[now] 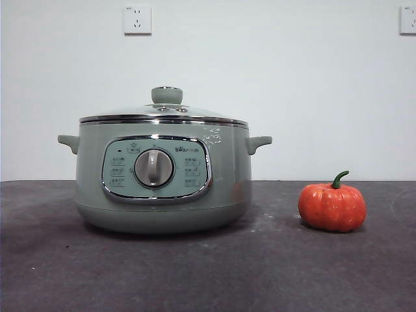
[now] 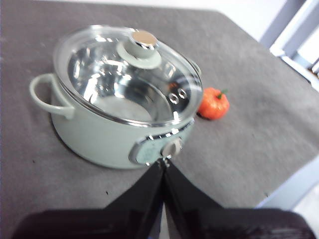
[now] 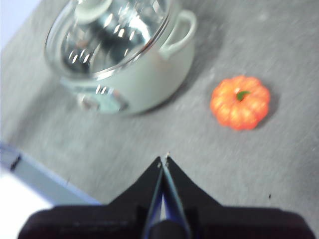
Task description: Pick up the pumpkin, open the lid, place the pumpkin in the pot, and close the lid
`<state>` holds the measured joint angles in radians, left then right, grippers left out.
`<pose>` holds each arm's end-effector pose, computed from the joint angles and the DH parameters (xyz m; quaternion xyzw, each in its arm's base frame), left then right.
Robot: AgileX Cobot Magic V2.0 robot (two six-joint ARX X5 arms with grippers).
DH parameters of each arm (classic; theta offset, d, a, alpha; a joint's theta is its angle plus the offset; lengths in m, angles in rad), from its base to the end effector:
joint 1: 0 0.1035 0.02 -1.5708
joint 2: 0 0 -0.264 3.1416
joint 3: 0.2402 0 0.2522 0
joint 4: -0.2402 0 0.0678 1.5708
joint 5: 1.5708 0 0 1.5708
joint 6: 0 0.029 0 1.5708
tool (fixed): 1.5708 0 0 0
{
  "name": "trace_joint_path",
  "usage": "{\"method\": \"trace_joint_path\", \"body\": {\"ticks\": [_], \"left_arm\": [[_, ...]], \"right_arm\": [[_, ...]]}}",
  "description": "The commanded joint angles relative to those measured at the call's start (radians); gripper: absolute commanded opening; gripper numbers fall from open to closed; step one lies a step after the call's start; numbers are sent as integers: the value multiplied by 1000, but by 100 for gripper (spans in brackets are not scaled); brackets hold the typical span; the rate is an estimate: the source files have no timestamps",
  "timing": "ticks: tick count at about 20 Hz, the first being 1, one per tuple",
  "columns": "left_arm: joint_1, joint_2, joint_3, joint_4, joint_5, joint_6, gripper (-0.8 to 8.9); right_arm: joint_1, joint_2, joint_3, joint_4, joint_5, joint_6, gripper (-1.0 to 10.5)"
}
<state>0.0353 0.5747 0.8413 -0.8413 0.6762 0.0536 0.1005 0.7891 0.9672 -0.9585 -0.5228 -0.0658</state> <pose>0.0954 -0.0148 0.3203 -0.0743 0.2575 -0.3091 0.9125 0.1284 0.0275 0.3279 0.0507 0.3624 0.2957 0.8824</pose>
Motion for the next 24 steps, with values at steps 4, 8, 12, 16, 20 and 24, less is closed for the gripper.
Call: {"method": "trace_joint_path", "body": {"ticks": [4, 8, 12, 16, 20, 24], "left_arm": [[-11, 14, 31, -37, 5, 75, 8], [-11, 14, 31, -35, 5, 74, 712], [-11, 14, 31, -35, 5, 74, 727], [-11, 14, 31, -35, 5, 72, 727], [-11, 14, 31, -21, 5, 64, 727], [-11, 14, 31, -5, 7, 50, 727]], "right_arm": [[34, 1, 18, -21, -1, -38, 12], [34, 1, 18, -14, 0, -8, 615], [34, 1, 18, -14, 0, -2, 723], [34, 8, 18, -6, 2, -2, 723], [35, 61, 18, 41, 67, -2, 721], [68, 190, 18, 131, 150, -2, 721]]}}
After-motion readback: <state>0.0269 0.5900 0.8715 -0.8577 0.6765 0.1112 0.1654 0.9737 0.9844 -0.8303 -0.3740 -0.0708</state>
